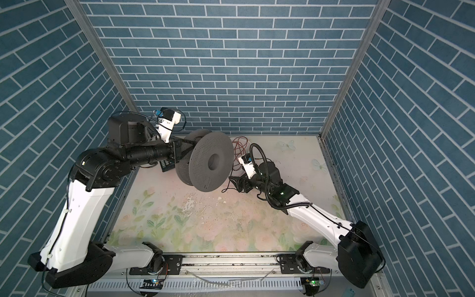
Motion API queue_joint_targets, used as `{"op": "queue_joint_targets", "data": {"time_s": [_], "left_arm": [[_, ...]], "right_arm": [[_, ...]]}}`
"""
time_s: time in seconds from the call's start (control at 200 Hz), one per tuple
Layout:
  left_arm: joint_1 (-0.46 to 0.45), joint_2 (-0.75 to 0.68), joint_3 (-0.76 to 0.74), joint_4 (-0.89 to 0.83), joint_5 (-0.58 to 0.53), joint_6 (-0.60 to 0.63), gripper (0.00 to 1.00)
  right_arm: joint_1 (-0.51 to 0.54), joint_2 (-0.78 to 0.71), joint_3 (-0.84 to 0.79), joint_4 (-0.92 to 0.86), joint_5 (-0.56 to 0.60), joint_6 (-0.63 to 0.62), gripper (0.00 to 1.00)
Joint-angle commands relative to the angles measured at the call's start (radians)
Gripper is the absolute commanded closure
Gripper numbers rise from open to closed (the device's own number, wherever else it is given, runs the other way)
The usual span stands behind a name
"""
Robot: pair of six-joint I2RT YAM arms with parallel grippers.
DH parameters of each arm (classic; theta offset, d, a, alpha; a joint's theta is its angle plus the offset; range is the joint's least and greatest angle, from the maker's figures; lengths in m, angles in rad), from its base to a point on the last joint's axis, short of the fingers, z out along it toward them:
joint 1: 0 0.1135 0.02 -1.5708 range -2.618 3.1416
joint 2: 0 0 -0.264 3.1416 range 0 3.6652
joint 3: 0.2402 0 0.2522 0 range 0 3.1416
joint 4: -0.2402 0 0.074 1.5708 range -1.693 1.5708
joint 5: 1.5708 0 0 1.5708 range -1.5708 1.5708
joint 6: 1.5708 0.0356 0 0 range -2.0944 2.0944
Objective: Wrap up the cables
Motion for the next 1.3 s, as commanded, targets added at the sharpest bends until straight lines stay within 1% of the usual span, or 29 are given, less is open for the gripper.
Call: {"op": "queue_joint_targets", "data": {"time_s": [0.0,0.075,0.15,0.275,0.425,0.53,0.64,0.92,1.05,1.225,1.295], "left_arm": [[0.002,-0.011,0.042,0.06,0.028,-0.017,1.0],[0.003,-0.013,0.056,0.069,0.025,-0.024,1.0],[0.002,-0.013,0.071,0.077,0.019,-0.031,1.0],[0.003,-0.021,0.072,0.102,0.01,-0.045,1.0],[0.002,-0.057,-0.003,0.17,-0.011,-0.07,1.0],[0.002,-0.074,-0.042,0.207,-0.019,-0.089,1.0],[0.001,-0.081,-0.058,0.225,-0.019,-0.102,1.0],[0.002,-0.098,-0.099,0.248,-0.027,-0.115,1.0],[0.002,-0.099,-0.102,0.25,-0.024,-0.116,1.0],[0.001,-0.1,-0.118,0.256,-0.021,-0.118,1.0],[0.002,-0.105,-0.125,0.261,-0.024,-0.12,1.0]], "right_arm": [[0.005,-0.043,-0.074,0.108,-0.066,0.046,0.14],[0.008,-0.077,-0.127,0.162,-0.069,0.061,0.14],[0.009,-0.106,-0.157,0.171,-0.056,0.062,0.15],[0.011,-0.147,-0.18,0.124,0.052,0.066,0.16],[0.014,-0.189,-0.253,0.175,0.047,0.061,0.17],[0.033,-0.198,-0.279,0.188,0.037,0.026,0.18],[0.065,-0.179,-0.296,0.231,0.038,-0.006,0.18],[0.172,-0.08,-0.288,0.4,0.104,-0.06,0.18],[0.188,-0.041,-0.29,0.488,0.136,-0.06,0.18],[0.197,0.004,-0.287,0.568,0.242,-0.068,0.19],[0.198,0.013,-0.298,0.616,0.255,-0.069,0.2]]}}
